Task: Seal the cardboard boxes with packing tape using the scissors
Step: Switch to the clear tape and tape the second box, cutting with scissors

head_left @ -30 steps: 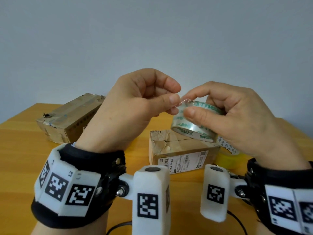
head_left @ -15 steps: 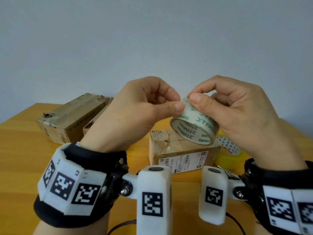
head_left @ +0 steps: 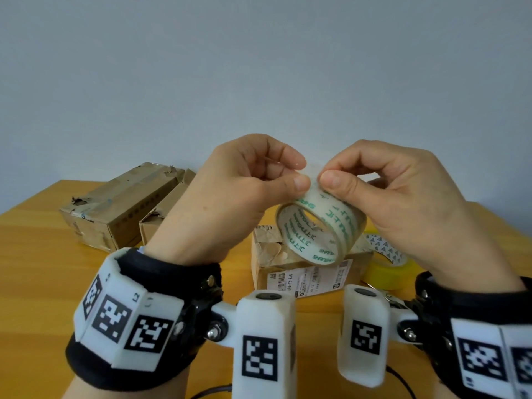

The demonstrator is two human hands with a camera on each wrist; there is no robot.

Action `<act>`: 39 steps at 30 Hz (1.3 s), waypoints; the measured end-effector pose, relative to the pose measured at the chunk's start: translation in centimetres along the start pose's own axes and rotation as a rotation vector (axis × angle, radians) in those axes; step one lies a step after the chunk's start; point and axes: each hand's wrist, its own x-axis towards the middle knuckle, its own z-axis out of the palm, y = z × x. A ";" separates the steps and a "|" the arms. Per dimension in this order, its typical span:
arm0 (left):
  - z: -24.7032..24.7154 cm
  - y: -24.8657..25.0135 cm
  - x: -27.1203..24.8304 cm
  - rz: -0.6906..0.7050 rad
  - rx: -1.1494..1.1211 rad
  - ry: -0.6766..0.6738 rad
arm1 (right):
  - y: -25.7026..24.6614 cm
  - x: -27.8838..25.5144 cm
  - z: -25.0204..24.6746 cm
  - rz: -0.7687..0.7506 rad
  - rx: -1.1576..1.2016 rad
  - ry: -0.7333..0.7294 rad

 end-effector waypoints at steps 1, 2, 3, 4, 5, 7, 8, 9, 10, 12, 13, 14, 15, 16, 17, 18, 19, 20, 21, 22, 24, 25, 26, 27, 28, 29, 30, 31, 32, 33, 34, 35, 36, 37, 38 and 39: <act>0.0 0.0 0.0 -0.011 -0.005 0.004 | 0.0 0.0 0.0 0.008 0.005 -0.003; 0.1 0.0 0.0 -0.019 -0.006 0.008 | 0.0 0.0 0.0 0.016 0.013 -0.008; 0.1 0.0 0.0 -0.024 -0.007 0.010 | 0.0 0.0 0.1 0.020 0.019 -0.012; 0.1 0.0 0.0 -0.028 -0.011 0.007 | 0.0 0.0 0.1 0.023 0.023 -0.016; 0.1 0.0 0.1 -0.031 -0.018 0.000 | -0.1 0.0 0.2 0.028 0.029 -0.019; 0.0 0.0 0.1 -0.030 -0.027 -0.022 | 0.0 0.0 0.2 0.047 0.056 -0.025; 0.0 0.0 0.1 -0.026 -0.026 -0.029 | 0.1 0.1 0.2 0.058 0.065 -0.029; 0.0 0.0 0.1 -0.021 -0.023 -0.030 | 0.1 0.1 0.2 0.069 0.068 -0.032; 0.1 0.1 0.0 -0.018 -0.022 -0.027 | 0.2 0.1 0.2 0.075 0.064 -0.033; 0.1 0.1 0.0 -0.017 -0.025 -0.020 | 0.2 0.1 0.3 0.076 0.043 -0.023; 0.2 0.1 0.0 -0.015 -0.028 -0.019 | 0.1 0.1 0.4 0.067 0.029 -0.015; 0.2 0.1 0.0 -0.014 -0.033 -0.015 | 0.0 0.1 0.5 0.045 0.008 -0.001; 0.3 0.1 0.0 -0.012 -0.035 -0.009 | -0.2 0.1 0.6 0.008 -0.025 0.020; 0.3 0.0 0.0 -0.009 -0.031 -0.002 | -0.3 0.1 0.6 -0.039 -0.059 0.042; 0.4 0.0 0.0 -0.005 -0.023 0.005 | -0.6 0.0 0.6 -0.086 -0.084 0.064; 0.4 0.1 0.0 -0.001 -0.017 0.013 | -0.8 0.0 0.6 -0.122 -0.098 0.084; 0.5 0.1 0.0 0.002 -0.013 0.019 | -1.0 -0.1 0.6 -0.143 -0.104 0.098; 0.5 0.1 0.0 0.005 -0.011 0.024 | -1.1 -0.1 0.7 -0.152 -0.104 0.108; 0.5 0.1 0.0 0.011 -0.003 0.029 | -1.2 -0.1 0.7 -0.150 -0.096 0.111; 0.6 0.1 0.0 0.019 0.011 0.031 | -1.3 -0.1 0.8 -0.142 -0.085 0.112; 0.6 0.2 -0.1 0.039 0.043 0.029 | -1.5 -0.1 0.9 -0.113 -0.061 0.118; 0.7 0.3 -0.1 0.049 0.056 0.028 | -1.6 -0.1 0.9 -0.096 -0.051 0.122; 0.7 0.4 -0.2 0.059 0.073 0.024 | -1.7 -0.1 0.9 -0.084 -0.047 0.123; 0.8 0.5 -0.3 0.071 0.103 0.018 | -1.8 -0.2 0.8 -0.074 -0.042 0.122; 0.8 0.7 -0.3 0.084 0.141 0.009 | -1.9 -0.2 0.8 -0.066 -0.039 0.121; 0.8 0.8 -0.4 0.096 0.179 0.000 | -1.9 -0.2 0.8 -0.059 -0.036 0.123; 0.9 0.9 -0.4 0.108 0.212 -0.004 | -1.9 -0.3 0.9 -0.055 -0.039 0.130; 1.0 0.9 -0.5 0.117 0.241 -0.001 | -2.0 -0.3 0.9 -0.052 -0.044 0.141; 1.1 0.9 -0.4 0.123 0.265 0.006 | -1.9 -0.3 0.9 -0.051 -0.058 0.151; 1.2 0.8 -0.4 0.125 0.283 0.016 | -1.8 -0.3 0.8 -0.054 -0.079 0.157; 1.3 0.8 -0.4 0.124 0.292 0.025 | -1.7 -0.3 0.8 -0.059 -0.104 0.162; 1.3 0.8 -0.4 0.123 0.293 0.031 | -1.6 -0.3 0.8 -0.060 -0.123 0.166; 1.3 0.7 -0.4 0.120 0.286 0.030 | -1.5 -0.2 0.7 -0.056 -0.135 0.171; 1.3 0.8 -0.4 0.115 0.276 0.027 | -1.4 -0.2 0.7 -0.047 -0.144 0.172; 1.4 0.8 -0.4 0.112 0.268 0.022 | -1.2 -0.2 0.7 -0.039 -0.153 0.172; 1.4 0.8 -0.4 0.111 0.265 0.018 | -1.2 -0.2 0.7 -0.032 -0.157 0.172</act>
